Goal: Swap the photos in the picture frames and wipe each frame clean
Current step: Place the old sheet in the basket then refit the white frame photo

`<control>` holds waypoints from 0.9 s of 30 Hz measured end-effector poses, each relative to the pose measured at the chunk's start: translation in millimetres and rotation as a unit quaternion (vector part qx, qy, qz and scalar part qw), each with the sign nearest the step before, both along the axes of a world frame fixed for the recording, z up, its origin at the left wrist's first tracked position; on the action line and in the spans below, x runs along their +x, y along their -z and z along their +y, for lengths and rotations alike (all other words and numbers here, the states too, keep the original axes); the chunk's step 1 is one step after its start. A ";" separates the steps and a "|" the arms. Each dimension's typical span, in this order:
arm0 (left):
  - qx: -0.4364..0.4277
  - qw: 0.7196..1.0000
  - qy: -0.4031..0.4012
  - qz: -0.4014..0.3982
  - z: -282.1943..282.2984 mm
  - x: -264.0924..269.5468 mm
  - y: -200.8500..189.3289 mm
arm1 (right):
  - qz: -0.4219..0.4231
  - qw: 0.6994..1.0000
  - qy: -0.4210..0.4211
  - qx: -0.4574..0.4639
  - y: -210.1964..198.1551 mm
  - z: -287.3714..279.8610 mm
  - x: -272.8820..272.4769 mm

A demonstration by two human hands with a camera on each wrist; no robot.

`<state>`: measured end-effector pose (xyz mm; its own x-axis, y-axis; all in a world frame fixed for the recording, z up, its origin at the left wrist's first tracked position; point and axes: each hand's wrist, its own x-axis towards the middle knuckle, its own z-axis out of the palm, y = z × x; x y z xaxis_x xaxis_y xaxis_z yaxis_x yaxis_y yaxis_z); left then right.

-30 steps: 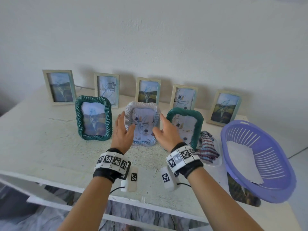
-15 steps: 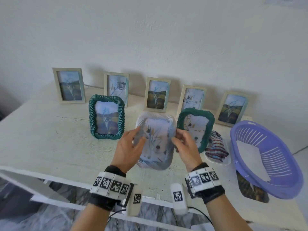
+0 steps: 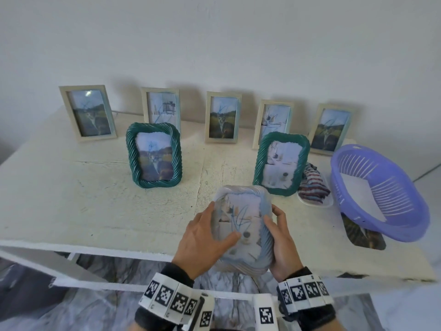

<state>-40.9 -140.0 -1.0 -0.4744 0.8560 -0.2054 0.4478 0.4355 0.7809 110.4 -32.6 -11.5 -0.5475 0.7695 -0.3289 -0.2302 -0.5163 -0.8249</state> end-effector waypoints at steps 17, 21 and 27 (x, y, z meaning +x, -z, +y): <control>0.128 0.925 0.027 -0.356 6.4 15.2 3.2 | -0.079 0.996 -0.001 -0.032 -4.1 -0.5 -22.2; 0.204 0.910 -0.022 -0.360 -0.1 5.2 7.4 | -0.174 0.983 0.024 0.053 2.3 8.8 -14.1; 0.159 0.955 -0.101 -0.228 -1.6 -17.4 37.0 | -0.309 0.930 0.027 0.196 16.9 22.4 5.6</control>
